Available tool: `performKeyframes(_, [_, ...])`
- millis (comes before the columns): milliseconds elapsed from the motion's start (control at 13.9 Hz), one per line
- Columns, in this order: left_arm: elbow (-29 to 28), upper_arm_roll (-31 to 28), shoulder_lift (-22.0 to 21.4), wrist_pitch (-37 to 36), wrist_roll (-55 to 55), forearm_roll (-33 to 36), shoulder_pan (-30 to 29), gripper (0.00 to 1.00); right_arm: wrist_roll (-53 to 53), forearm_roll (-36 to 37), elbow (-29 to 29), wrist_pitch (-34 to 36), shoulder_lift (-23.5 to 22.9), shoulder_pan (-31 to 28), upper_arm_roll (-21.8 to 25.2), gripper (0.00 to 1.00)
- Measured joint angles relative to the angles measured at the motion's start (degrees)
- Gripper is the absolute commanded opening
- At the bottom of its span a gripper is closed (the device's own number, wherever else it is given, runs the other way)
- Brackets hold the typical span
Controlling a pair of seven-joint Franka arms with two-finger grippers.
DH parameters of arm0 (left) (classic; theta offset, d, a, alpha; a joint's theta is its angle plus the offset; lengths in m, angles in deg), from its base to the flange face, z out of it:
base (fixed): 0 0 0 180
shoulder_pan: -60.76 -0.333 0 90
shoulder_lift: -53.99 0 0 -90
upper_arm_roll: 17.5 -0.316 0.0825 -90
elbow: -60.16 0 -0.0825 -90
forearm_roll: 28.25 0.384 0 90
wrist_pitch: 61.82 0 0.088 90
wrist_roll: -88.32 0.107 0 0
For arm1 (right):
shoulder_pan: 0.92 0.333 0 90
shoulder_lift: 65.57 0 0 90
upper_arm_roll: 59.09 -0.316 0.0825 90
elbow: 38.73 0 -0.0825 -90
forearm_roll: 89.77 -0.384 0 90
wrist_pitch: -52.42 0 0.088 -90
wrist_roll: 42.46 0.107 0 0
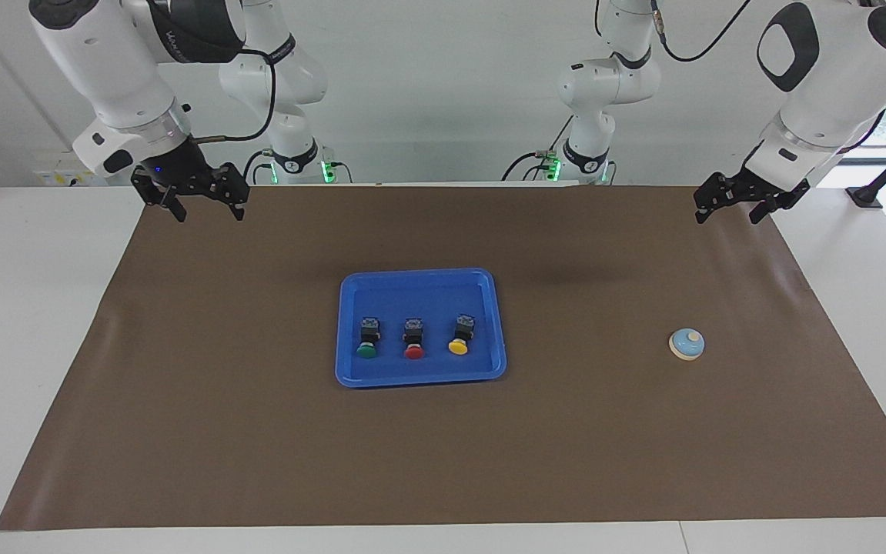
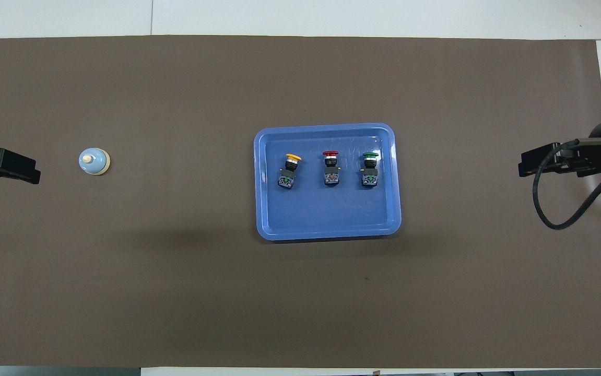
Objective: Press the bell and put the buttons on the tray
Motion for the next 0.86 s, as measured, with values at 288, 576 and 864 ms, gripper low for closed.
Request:
performKeyframes(288, [-0.01,0.08,0.0,-0.56,-0.46,-0.04,0.53,0.54,0.0,1.16,-0.14,0.35,0.3,-0.33,0.0,1.0])
performKeyframes(576, [-1.53,-0.03,-0.25,1.39,-5.08,-0.04,2.01,0.0,0.0,1.17,-0.14,0.93,0.31,-0.32,-0.08,1.0])
performKeyframes(864, [-9.71,-0.95,-1.13,12.91,-5.19,-0.04,-0.4,0.0,0.0,1.17,-0.14,1.57,0.32,-0.16,-0.65,1.0])
